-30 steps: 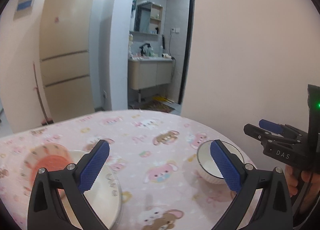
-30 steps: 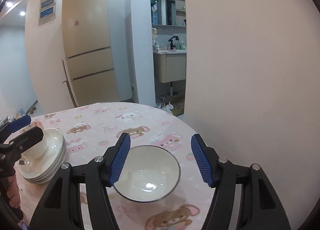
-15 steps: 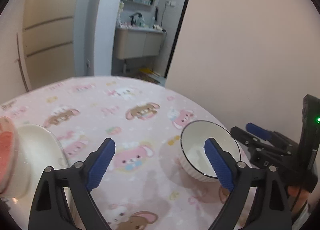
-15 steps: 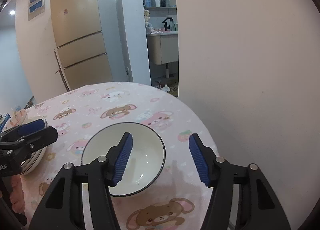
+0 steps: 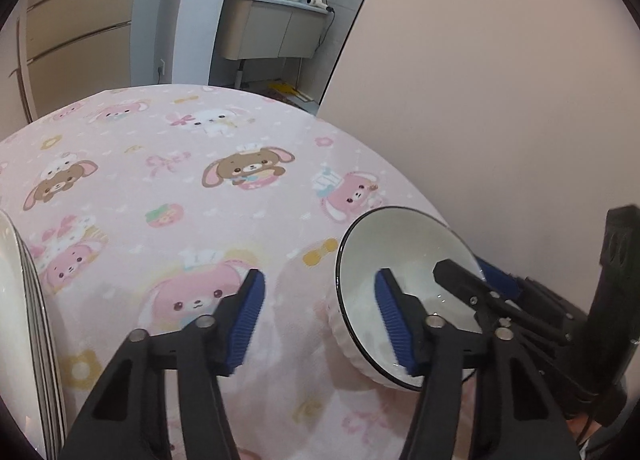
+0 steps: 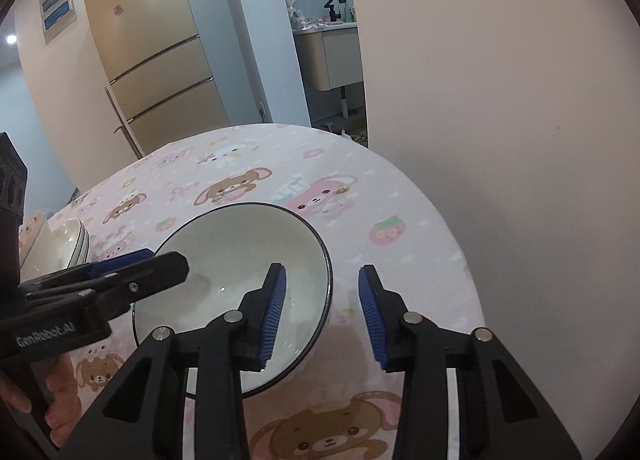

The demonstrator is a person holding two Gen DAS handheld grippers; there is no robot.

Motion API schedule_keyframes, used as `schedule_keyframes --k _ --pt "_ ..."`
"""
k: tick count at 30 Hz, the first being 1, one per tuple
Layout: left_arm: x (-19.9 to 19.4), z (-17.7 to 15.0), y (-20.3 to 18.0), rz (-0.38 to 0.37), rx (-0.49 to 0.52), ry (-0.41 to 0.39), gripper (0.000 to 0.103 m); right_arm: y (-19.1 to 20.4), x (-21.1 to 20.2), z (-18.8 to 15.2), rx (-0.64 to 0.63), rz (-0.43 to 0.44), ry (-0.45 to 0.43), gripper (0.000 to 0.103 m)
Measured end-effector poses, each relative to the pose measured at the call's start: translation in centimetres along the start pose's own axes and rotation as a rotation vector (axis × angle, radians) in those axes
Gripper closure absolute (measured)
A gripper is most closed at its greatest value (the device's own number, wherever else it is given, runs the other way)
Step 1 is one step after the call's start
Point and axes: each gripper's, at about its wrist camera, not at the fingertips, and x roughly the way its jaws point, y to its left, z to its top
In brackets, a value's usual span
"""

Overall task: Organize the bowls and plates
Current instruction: 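Close both grippers on the rim of the white bowl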

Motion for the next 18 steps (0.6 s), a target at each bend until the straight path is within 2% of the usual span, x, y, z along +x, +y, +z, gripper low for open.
schedule_keyframes --k 6,12,18 --pt "1.1 -0.1 -0.4 0.016 0.018 0.003 0.051 -0.1 0.8 -0.1 0.008 0.003 0.025 0.067" --pt "2.4 -0.3 -0.6 0.001 0.013 0.044 0.055 -0.1 1.6 -0.2 0.018 0.022 0.049 0.071" --pt "3.1 -0.7 -0.4 -0.043 -0.034 0.062 0.055 0.0 2.3 -0.2 0.033 0.066 0.081 0.080"
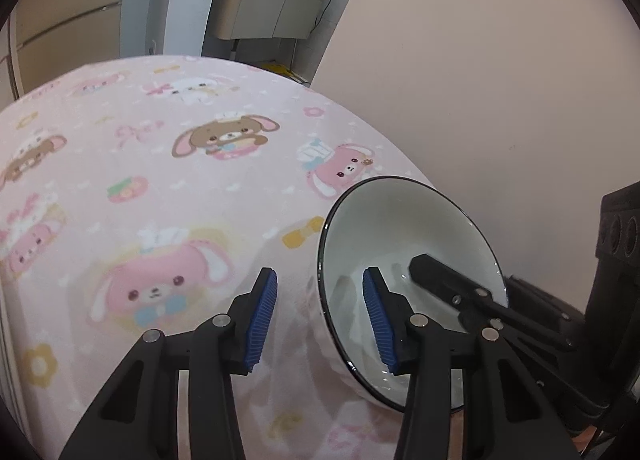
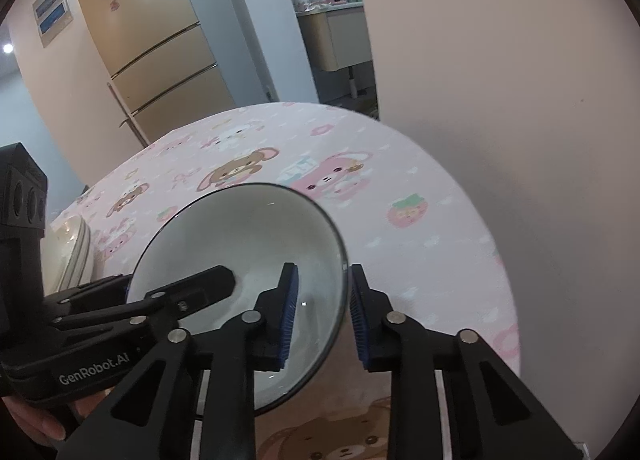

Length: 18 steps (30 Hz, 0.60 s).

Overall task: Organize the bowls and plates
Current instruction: 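Close both grippers on the rim of the white bowl, then lift the white bowl with both grippers and carry it over the stack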

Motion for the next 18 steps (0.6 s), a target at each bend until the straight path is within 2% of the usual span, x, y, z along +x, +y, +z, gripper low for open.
schedule_keyframes --k 2,5,10,13,18 --pt "0.3 0.0 -0.1 -0.012 -0.011 0.008 0.056 0.0 0.1 0.0 0.009 -0.003 0.005 0.082" --pt "0.5 -0.1 -0.5 -0.013 0.002 0.016 0.075 0.1 0.0 0.0 0.003 -0.017 0.000 0.089" --pt "0.6 -0.3 -1.0 0.025 -0.010 0.005 0.076 0.2 -0.3 -0.3 0.000 -0.032 -0.008 0.090" --pt "0.2 -0.3 -0.8 0.031 -0.036 -0.007 0.080 0.1 -0.4 -0.5 0.007 -0.032 -0.010 0.090" --pt "-0.6 -0.6 -1.0 0.065 -0.011 -0.016 0.083 0.2 -0.6 -0.7 0.017 -0.032 -0.010 0.090"
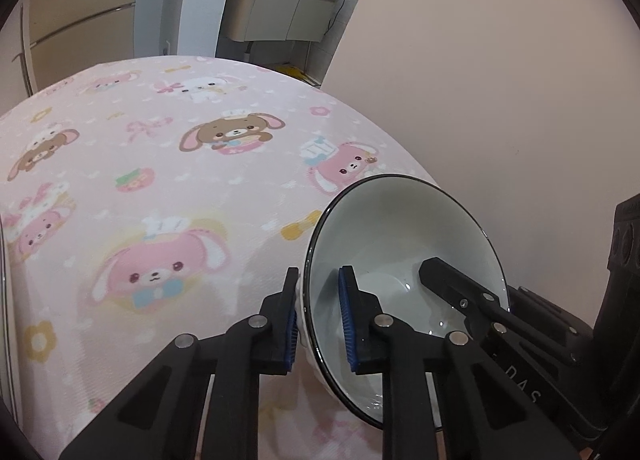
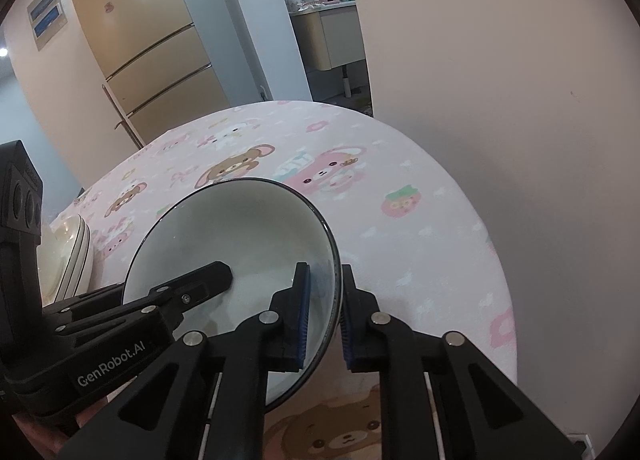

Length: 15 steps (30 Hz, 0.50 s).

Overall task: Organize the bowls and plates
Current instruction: 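Lift the white bowl with both grippers and carry it over the stack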

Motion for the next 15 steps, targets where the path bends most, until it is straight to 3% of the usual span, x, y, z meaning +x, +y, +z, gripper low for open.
schedule_keyframes --k 15 --pt "-3.9 0.3 0.4 -0.005 -0.002 -0.070 0.084 2.2 -2.6 0.6 -0.041 0.007 -0.061 0.091"
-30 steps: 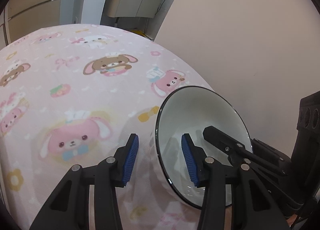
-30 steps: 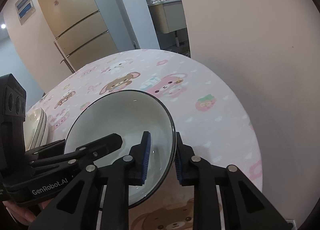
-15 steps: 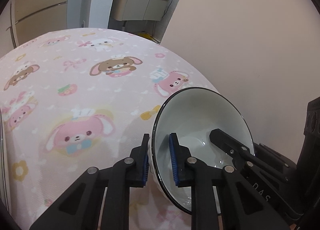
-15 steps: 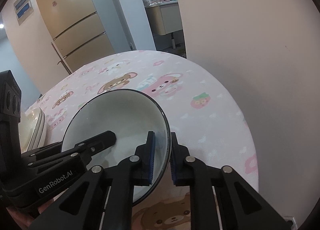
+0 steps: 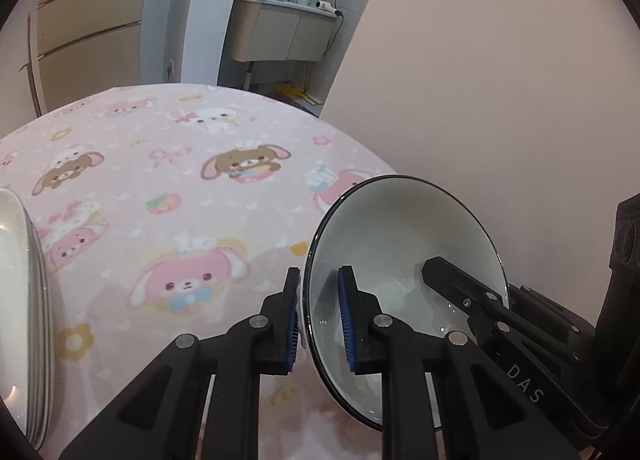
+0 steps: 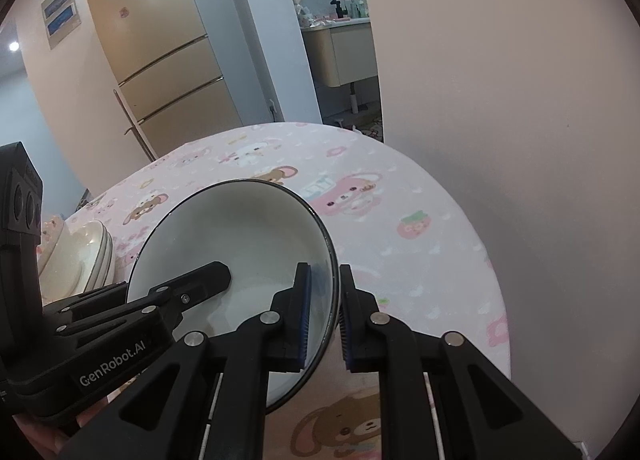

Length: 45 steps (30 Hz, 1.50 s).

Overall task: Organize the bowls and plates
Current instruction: 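Lift the white bowl with both grippers and carry it over the stack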

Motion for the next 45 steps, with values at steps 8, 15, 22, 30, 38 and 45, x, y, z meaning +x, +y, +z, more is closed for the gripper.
schedule_keyframes --k 8,15,22,30,38,45 --pt "-2.9 0.6 1.2 0.010 -0.018 -0.046 0.084 2.5 -1.4 0.8 -0.042 0.012 -0.028 0.092" --pt "-6.3 0.9 2.8 0.027 -0.050 -0.071 0.084 5.4 -2.8 1.3 -0.063 0.037 -0.067 0.092" --pt "-9.8 0.9 4.5 0.054 -0.060 -0.130 0.084 8.9 -4.1 1.7 -0.122 0.060 -0.104 0.092" --pt "-15.3 1.0 7.0 0.102 -0.068 -0.217 0.084 13.9 -5.5 2.6 -0.182 0.104 -0.143 0.092" --pt "-19.7 0.6 10.6 0.176 -0.087 -0.270 0.084 19.5 -6.0 2.9 -0.247 0.149 -0.169 0.092" --pt "-22.5 0.5 14.7 0.233 -0.131 -0.305 0.084 23.9 -5.4 2.8 -0.288 0.209 -0.169 0.092"
